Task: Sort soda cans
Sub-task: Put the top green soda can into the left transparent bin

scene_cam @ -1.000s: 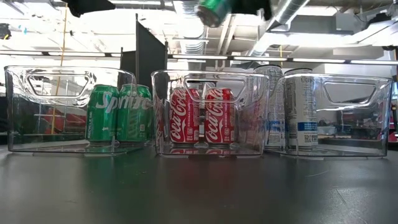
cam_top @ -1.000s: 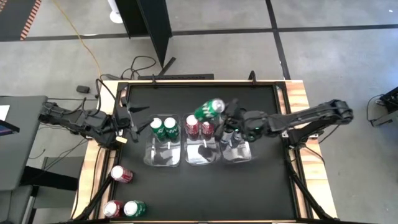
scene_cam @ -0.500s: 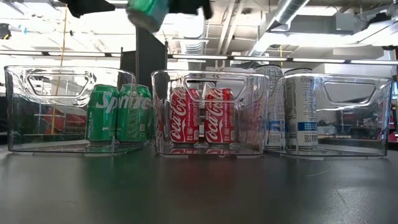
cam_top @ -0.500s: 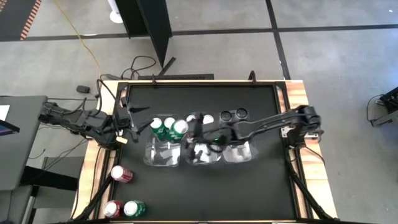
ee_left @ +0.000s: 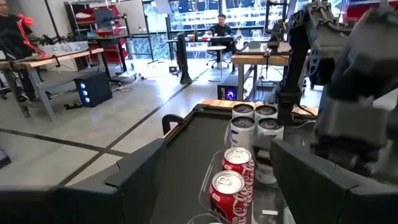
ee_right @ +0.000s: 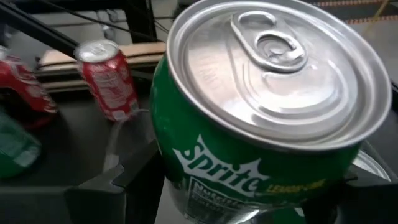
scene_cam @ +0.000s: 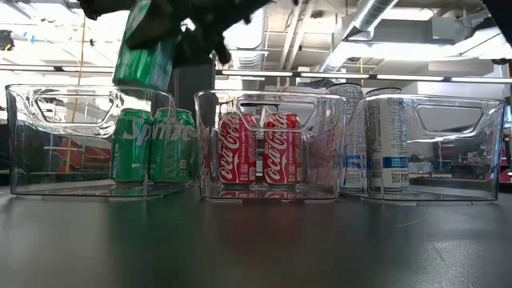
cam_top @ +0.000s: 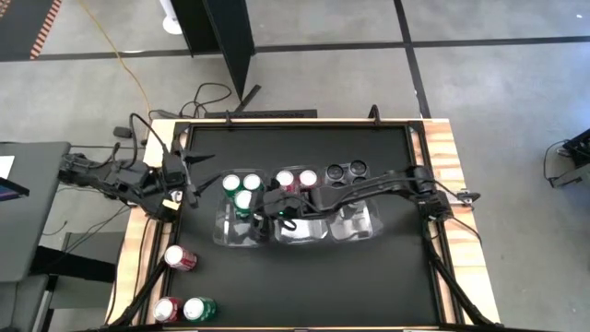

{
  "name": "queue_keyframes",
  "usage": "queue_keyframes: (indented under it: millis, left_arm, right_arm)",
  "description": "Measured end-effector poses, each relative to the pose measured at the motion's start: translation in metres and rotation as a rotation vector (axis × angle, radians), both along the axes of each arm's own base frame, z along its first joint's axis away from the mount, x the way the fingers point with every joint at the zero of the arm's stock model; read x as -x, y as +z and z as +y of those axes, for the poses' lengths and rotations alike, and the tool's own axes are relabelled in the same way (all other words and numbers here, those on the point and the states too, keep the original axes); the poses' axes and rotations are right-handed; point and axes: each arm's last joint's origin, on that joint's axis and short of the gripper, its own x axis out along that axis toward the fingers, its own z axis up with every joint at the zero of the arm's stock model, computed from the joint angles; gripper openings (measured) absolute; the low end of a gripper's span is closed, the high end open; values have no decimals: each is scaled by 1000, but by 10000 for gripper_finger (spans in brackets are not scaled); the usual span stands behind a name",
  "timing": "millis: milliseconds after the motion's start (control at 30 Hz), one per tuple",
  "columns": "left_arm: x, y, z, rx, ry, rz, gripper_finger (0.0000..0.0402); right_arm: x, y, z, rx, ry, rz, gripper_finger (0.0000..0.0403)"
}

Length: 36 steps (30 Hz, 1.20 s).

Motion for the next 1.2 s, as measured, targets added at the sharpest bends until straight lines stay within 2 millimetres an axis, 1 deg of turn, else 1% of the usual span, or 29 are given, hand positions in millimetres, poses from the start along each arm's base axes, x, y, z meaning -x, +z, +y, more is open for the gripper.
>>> queue_keyframes:
  millis: [133,333,400,467,667,800,867,967,1033,1200]
  left_arm:
    - [3,-1,1,6,0,5,281]
    - [3,-2,1,-2,-1,17,281]
    - [3,-2,1,-2,-1,17,281]
    - [2,-2,1,-3,-1,19,281]
    - [3,-4,1,-7,-8,37,281]
    - [3,-5,0,-8,-15,47,281]
    - [3,-6,1,-4,-15,55,281]
    - [3,-7,0,-2,-15,60,281]
    - [3,-7,0,-1,-16,60,281]
    - [3,-8,0,0,-33,74,281]
  right_arm:
    - [-10,-12,-7,-18,18,21,291]
    - [-20,-22,-14,-36,32,24,291]
    - [-22,-28,-14,-36,35,31,291]
    - [-25,-29,-13,-47,55,12,292]
    - [-30,-42,-11,-43,84,45,292]
    - [-37,-48,-10,-16,99,48,292]
    - [-42,-49,-10,-7,104,33,292]
    - [-49,-56,-10,0,105,39,292]
    - [-51,-64,-10,9,109,62,292]
    - [-58,-72,-11,14,108,66,292]
